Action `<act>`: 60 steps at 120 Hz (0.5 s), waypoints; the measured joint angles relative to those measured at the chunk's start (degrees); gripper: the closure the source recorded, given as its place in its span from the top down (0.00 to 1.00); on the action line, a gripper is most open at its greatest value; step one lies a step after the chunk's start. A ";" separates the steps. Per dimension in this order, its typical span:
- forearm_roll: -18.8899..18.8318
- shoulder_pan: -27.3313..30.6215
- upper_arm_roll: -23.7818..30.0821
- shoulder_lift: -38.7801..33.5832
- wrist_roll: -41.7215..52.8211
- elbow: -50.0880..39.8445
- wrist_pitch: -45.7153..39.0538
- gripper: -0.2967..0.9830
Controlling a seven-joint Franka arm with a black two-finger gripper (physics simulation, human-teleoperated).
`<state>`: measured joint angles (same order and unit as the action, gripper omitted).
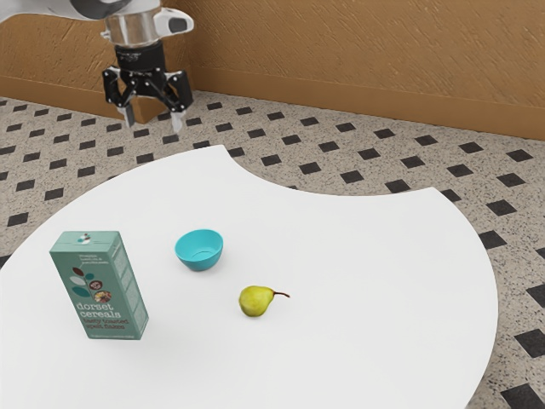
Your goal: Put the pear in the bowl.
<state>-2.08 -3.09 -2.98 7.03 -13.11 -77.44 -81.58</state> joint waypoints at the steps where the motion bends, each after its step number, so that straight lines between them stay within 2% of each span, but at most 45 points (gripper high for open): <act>1: 0.00 0.08 0.00 0.00 -0.02 0.00 -0.09 0.77; 21: -0.20 0.51 0.24 0.08 -0.37 0.38 -1.38 0.77; 41: -0.61 -1.95 1.36 1.43 1.04 1.19 -3.91 0.77; 60: -0.77 -4.01 6.83 5.85 7.95 0.73 -6.83 0.77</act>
<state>-2.85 -7.09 3.85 12.88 -5.16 -76.71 -88.41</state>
